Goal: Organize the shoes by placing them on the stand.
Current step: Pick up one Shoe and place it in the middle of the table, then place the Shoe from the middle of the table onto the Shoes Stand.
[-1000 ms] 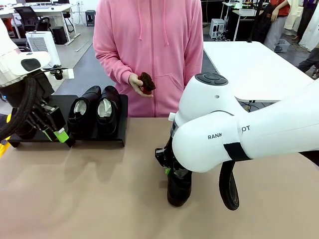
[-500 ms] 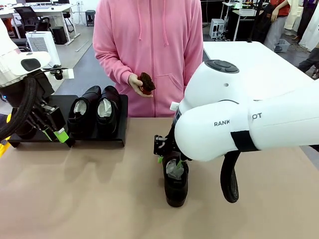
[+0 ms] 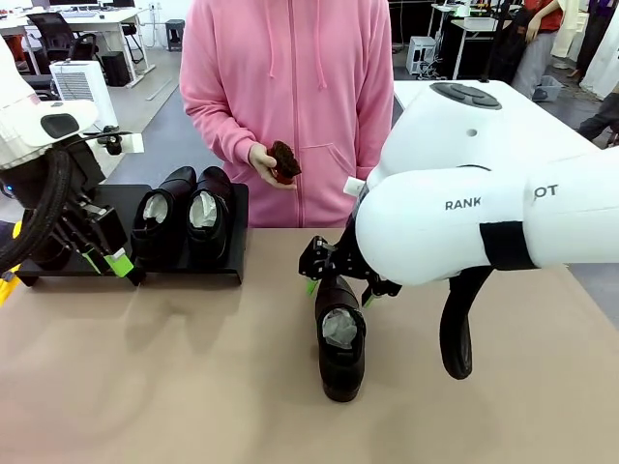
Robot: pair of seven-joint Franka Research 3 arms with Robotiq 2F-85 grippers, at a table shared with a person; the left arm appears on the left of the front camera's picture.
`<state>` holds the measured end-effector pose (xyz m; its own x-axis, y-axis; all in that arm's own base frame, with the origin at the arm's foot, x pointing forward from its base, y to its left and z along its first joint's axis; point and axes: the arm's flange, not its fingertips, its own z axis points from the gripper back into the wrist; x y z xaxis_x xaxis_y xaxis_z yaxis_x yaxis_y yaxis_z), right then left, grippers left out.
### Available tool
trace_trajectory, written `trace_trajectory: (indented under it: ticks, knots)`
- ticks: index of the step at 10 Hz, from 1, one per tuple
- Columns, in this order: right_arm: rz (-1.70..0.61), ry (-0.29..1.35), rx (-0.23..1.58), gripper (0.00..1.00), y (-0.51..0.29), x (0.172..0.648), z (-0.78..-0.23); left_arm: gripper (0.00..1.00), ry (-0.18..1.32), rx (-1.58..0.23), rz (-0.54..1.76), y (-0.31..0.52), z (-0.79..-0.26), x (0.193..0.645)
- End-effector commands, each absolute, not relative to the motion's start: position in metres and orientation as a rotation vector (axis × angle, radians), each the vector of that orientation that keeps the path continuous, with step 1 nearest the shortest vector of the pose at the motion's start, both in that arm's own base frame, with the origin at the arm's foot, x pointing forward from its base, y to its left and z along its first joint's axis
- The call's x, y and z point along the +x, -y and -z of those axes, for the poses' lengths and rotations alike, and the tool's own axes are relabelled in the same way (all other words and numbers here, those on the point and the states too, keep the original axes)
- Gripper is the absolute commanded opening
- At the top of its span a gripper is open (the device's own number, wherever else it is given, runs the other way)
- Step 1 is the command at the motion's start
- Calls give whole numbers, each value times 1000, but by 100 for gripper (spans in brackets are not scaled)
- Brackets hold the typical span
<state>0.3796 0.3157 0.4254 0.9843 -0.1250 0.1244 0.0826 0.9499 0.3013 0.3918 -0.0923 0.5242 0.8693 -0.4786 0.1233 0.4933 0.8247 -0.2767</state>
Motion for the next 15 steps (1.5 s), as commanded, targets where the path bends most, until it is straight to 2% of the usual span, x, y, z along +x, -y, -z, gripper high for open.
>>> trace_trajectory:
  ticks: [1,8,9,12,15]
  knots:
    - [97,150,310,100,-324,379,-421,44,52,-328,531,90,-524,390]
    - [95,138,299,100,-321,377,-421,44,52,-328,531,90,-524,390]
    - [117,177,282,100,-309,371,-437,44,49,-307,517,92,-524,392]
    - [461,371,216,100,-201,395,-494,44,77,-433,489,168,-476,365]
    - [708,390,146,100,-133,414,-489,46,-23,-586,404,232,-439,357]
